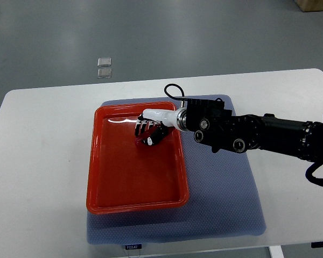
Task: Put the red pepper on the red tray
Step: 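Lift the pepper and carry it over the red tray, then open the right hand to release the pepper into the tray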
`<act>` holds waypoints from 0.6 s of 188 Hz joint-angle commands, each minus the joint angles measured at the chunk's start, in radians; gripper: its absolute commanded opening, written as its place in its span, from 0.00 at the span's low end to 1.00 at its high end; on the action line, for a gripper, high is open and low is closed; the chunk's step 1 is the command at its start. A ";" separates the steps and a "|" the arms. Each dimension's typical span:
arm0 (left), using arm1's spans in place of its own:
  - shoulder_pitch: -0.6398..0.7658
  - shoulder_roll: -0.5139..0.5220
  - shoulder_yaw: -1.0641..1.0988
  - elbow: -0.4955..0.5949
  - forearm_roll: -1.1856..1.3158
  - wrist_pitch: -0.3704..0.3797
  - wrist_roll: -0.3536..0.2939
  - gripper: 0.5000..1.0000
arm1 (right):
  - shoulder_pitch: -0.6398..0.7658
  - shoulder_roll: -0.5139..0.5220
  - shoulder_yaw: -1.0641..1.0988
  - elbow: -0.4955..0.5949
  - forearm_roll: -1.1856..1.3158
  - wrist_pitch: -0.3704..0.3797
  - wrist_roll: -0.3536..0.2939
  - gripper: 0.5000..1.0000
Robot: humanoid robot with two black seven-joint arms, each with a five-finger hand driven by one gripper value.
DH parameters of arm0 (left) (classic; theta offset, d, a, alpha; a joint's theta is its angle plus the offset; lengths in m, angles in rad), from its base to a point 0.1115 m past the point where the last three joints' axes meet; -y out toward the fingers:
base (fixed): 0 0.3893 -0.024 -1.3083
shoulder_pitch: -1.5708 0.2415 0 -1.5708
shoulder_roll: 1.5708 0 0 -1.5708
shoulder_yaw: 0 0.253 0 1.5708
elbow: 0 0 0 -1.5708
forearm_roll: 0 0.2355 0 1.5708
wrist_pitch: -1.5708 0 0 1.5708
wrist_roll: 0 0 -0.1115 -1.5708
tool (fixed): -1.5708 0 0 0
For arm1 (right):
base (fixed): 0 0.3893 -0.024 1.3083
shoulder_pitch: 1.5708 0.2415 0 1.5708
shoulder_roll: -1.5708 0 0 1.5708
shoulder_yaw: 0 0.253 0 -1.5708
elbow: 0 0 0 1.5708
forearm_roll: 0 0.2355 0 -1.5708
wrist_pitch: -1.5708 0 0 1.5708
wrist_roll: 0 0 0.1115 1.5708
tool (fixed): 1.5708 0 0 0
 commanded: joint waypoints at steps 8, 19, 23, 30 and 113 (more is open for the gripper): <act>0.000 0.000 -0.001 0.002 0.000 0.000 0.000 1.00 | -0.002 0.000 0.000 -0.003 0.000 -0.007 0.006 0.21; 0.000 0.000 -0.001 0.002 0.000 0.000 0.000 1.00 | -0.004 0.000 0.002 -0.003 0.002 -0.007 0.007 0.28; 0.000 0.000 -0.001 0.002 0.000 0.000 0.000 1.00 | -0.004 0.000 0.002 -0.003 0.002 -0.007 0.007 0.32; 0.001 0.000 -0.001 0.002 0.000 0.000 0.000 1.00 | -0.004 0.000 0.005 -0.003 0.003 -0.007 0.007 0.40; 0.001 0.000 -0.001 0.002 0.000 0.000 0.000 1.00 | -0.007 0.000 0.336 -0.003 0.041 -0.013 0.058 0.76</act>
